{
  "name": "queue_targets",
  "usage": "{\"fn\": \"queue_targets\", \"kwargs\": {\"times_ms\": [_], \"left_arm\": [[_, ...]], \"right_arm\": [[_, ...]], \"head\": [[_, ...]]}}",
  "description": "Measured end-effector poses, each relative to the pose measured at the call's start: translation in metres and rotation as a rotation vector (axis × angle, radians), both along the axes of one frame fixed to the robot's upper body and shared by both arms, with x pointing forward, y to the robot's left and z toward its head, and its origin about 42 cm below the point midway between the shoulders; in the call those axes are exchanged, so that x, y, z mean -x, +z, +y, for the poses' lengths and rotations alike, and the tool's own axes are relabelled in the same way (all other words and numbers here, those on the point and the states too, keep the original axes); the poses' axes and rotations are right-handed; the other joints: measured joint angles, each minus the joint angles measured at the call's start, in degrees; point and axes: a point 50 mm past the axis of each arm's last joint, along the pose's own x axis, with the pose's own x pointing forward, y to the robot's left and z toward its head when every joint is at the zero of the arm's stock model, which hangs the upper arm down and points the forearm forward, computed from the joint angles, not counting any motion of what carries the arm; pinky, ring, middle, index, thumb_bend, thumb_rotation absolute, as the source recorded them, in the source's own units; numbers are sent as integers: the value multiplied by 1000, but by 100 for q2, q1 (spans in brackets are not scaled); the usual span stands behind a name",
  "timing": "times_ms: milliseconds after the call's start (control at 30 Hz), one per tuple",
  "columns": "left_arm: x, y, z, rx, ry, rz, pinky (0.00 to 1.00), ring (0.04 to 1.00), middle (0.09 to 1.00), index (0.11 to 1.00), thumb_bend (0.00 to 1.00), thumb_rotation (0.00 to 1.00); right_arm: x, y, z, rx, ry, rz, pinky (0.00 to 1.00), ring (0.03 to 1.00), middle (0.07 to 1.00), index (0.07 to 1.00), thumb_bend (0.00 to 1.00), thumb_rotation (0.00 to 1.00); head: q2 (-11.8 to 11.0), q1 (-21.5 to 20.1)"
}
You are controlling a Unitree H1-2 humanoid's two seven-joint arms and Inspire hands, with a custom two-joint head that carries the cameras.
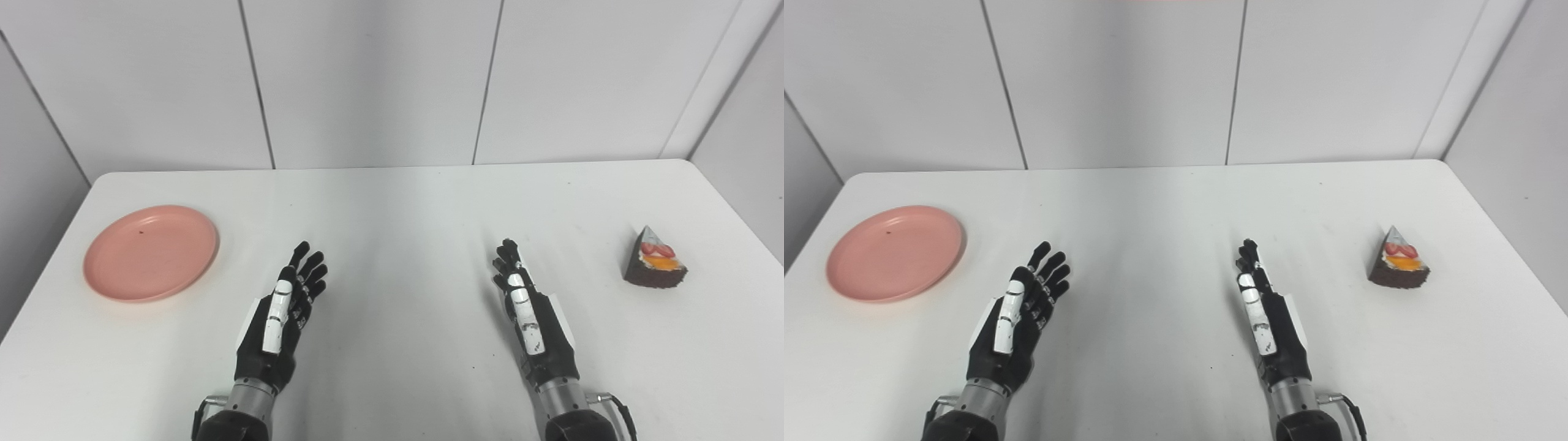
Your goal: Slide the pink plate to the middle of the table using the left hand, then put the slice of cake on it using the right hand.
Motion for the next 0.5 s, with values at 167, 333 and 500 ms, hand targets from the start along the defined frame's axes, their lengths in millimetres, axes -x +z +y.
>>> {"fn": "queue_targets", "kwargs": {"times_ms": [167, 333, 500], "left_arm": [[-9, -2, -11, -13, 8, -11, 936, 942, 948, 951, 486, 1000], [-18, -1, -32, 1, 5, -32, 940, 935, 946, 949, 480, 1000], [-23, 0, -50, 12, -2, -48, 951, 939, 951, 952, 470, 1000]], "right_arm": [[-8, 0, -11, 5, 16, -34, 1000, 999, 1000, 1000, 398, 1000], [-18, 1, -24, 6, 14, -79, 1000, 1000, 1000, 1000, 327, 1000], [-23, 2, -31, -14, 7, -80, 1000, 1000, 1000, 1000, 302, 1000]], "head": [[-238, 643], [-423, 1101], [-599, 1505]]}}
